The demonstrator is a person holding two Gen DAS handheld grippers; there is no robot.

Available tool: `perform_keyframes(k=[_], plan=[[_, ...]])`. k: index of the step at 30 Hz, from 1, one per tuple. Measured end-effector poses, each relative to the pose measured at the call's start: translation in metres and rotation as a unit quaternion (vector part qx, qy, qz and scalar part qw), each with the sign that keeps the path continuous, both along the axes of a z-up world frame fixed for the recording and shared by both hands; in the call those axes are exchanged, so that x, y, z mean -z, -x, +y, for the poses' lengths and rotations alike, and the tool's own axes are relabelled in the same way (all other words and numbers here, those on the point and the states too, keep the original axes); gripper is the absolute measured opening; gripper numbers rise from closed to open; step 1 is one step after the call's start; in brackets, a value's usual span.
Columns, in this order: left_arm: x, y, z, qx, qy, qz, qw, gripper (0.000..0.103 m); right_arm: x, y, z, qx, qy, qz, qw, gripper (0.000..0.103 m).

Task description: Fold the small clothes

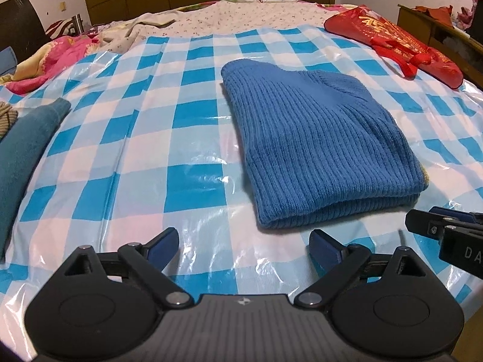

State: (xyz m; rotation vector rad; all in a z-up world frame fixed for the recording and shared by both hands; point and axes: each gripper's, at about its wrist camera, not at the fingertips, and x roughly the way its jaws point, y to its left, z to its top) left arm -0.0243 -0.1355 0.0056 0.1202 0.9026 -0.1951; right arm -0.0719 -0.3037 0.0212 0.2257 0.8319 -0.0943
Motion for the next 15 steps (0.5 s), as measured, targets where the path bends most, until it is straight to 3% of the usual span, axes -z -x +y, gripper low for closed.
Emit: perform_keyframes(k=[15], plan=[[0.001,0.002,0.000,-0.004,0.011,0.001,0.9999,0.103,0.000,0.002,0.011,-0.019,0.020,-0.002,1.000,0.036]])
